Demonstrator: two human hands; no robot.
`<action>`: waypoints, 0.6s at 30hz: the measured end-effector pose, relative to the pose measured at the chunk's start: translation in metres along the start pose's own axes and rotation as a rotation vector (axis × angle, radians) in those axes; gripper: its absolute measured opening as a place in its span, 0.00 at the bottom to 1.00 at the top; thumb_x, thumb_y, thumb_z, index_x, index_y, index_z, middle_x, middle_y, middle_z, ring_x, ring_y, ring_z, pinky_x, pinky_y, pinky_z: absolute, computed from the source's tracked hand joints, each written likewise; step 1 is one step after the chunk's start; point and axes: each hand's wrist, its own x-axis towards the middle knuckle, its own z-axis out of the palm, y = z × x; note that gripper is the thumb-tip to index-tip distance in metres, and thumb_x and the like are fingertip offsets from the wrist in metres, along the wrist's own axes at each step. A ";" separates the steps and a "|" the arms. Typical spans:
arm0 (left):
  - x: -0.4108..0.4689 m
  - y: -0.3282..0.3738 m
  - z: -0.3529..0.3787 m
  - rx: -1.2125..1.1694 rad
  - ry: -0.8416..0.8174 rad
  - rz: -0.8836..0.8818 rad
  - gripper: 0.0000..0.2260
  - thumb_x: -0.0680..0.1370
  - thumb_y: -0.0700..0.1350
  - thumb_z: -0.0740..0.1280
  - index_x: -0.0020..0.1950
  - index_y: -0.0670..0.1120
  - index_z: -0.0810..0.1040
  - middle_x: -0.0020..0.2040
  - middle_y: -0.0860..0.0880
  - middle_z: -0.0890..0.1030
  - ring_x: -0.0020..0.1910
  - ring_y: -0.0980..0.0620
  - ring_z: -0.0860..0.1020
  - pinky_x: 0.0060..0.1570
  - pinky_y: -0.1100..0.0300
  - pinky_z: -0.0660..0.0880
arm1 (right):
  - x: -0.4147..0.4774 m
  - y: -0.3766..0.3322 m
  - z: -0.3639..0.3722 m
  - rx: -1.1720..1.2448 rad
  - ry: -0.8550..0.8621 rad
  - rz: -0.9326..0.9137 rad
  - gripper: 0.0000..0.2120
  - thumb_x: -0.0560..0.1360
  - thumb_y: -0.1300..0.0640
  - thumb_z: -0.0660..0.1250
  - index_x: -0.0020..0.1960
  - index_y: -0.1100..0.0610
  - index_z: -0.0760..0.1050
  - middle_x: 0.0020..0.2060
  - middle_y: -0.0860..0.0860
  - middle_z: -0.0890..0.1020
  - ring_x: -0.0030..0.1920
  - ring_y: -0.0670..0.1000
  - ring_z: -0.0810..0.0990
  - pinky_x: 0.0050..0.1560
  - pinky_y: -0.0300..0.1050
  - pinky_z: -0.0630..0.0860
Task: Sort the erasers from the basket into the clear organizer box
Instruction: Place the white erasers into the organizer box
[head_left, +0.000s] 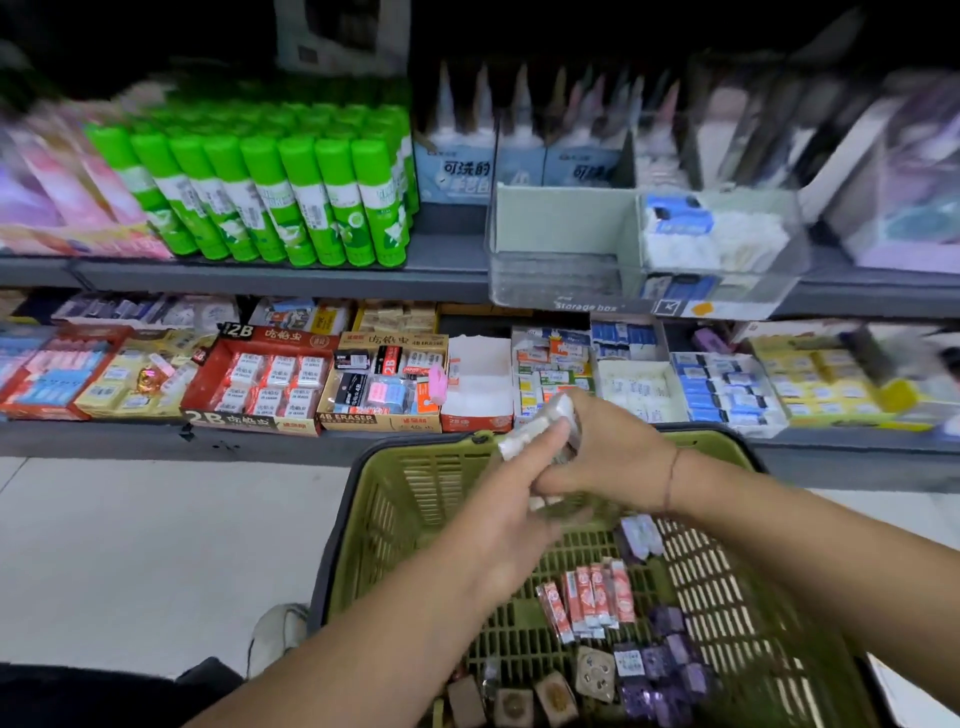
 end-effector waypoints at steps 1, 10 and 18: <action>0.000 0.006 0.015 -0.042 -0.024 0.023 0.23 0.66 0.48 0.73 0.59 0.45 0.79 0.50 0.47 0.85 0.50 0.51 0.83 0.48 0.54 0.80 | -0.009 -0.007 -0.011 -0.009 0.032 -0.009 0.23 0.64 0.54 0.75 0.53 0.57 0.68 0.45 0.53 0.80 0.47 0.52 0.79 0.49 0.48 0.76; -0.017 0.052 0.077 -0.079 -0.148 0.067 0.09 0.67 0.38 0.73 0.46 0.41 0.84 0.46 0.43 0.85 0.41 0.50 0.85 0.35 0.58 0.81 | -0.061 -0.033 -0.085 -0.093 0.092 -0.143 0.20 0.78 0.51 0.61 0.69 0.48 0.65 0.57 0.50 0.71 0.60 0.47 0.70 0.64 0.36 0.64; -0.018 0.062 0.081 -0.032 -0.201 0.090 0.15 0.65 0.39 0.73 0.52 0.40 0.82 0.51 0.40 0.84 0.47 0.47 0.84 0.38 0.56 0.81 | -0.058 -0.030 -0.096 0.109 0.279 -0.279 0.23 0.70 0.64 0.73 0.63 0.51 0.73 0.42 0.52 0.75 0.39 0.45 0.72 0.45 0.38 0.74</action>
